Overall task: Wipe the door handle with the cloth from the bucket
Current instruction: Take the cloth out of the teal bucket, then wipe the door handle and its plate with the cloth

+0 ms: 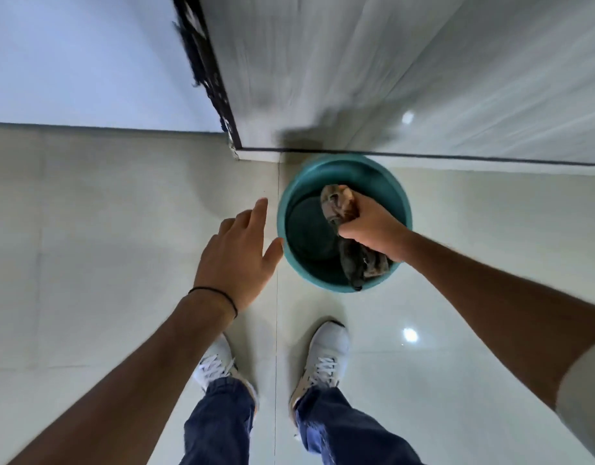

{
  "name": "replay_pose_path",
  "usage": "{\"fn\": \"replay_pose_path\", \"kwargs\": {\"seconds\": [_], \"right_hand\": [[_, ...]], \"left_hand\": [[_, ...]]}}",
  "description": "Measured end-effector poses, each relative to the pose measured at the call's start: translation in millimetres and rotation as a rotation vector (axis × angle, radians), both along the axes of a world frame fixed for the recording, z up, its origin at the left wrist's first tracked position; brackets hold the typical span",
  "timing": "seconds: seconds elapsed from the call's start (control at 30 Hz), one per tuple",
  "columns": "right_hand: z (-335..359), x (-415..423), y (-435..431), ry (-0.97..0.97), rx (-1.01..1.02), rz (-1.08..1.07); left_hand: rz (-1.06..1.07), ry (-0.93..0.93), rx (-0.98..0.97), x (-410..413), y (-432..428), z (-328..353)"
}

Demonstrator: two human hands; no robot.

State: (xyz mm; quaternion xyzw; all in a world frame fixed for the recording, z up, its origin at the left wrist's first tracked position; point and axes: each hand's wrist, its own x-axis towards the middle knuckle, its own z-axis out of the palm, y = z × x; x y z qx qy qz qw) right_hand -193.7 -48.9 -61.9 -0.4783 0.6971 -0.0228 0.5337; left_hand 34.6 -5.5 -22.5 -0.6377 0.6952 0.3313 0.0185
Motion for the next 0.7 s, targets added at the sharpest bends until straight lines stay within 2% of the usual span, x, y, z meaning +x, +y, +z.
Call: {"fn": "replay_pose_path", "kwargs": {"seconds": [0.13, 0.27, 0.4, 0.53, 0.7], "right_hand": [[135, 26, 10, -0.285, 0.035, -0.213], [258, 78, 28, -0.619, 0.054, -0.35], [371, 140, 44, -0.938, 0.202, -0.409], [470, 200, 53, -1.107, 0.238, -0.381], [563, 269, 55, -1.109, 0.14, -0.242]], "left_hand": [[0.139, 0.087, -0.017, 22, 7, 112], [0.45, 0.242, -0.134, 57, 27, 232], [0.67, 0.325, -0.245, 99, 61, 342], [0.823, 0.339, -0.277, 144, 88, 424], [0.952, 0.363, -0.369, 216, 117, 495]]}}
